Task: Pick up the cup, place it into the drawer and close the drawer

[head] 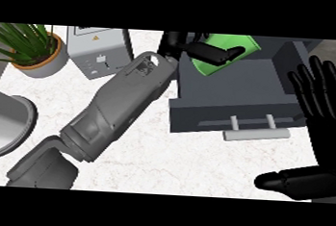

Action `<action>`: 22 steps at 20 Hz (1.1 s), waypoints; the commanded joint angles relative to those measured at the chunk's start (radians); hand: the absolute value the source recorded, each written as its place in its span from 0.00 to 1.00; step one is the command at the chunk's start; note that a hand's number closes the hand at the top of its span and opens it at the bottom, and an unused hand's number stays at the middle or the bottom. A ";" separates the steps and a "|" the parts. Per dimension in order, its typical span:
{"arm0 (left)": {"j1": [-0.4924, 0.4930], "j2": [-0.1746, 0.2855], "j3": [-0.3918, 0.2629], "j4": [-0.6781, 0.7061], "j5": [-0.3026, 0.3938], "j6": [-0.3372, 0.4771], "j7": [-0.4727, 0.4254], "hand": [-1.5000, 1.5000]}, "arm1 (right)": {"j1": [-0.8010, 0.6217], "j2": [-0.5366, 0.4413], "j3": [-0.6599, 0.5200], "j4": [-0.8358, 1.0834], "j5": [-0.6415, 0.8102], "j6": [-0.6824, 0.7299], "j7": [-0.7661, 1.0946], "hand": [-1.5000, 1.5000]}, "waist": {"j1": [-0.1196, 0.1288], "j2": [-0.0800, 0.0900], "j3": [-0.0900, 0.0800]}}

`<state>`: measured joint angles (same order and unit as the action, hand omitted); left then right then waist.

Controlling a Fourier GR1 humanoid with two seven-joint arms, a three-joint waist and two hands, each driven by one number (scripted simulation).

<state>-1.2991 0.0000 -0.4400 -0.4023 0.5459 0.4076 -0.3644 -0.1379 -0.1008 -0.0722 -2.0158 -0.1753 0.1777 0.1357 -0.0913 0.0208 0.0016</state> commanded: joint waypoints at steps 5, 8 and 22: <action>-0.050 0.000 -0.138 0.048 0.010 0.058 0.070 0.00 | -0.043 0.013 0.021 -0.002 -0.002 -0.015 0.026 0.00 | -0.022 0.005 0.000; -0.038 0.000 -0.127 0.030 0.056 0.067 0.040 0.00 | -0.036 0.007 0.010 0.022 -0.014 0.007 -0.005 0.00 | -0.021 0.007 0.000; -0.021 0.000 -0.007 -0.142 0.243 -0.026 -0.079 0.00 | 0.050 -0.036 -0.067 -0.068 -0.196 0.070 0.058 0.00 | 0.061 -0.020 -0.001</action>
<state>-1.2997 0.0000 -0.5040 -0.5140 0.7535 0.4181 -0.4560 -0.1324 -0.1181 -0.1186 -2.0271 -0.3277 0.2320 0.1645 -0.0572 0.0104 0.0006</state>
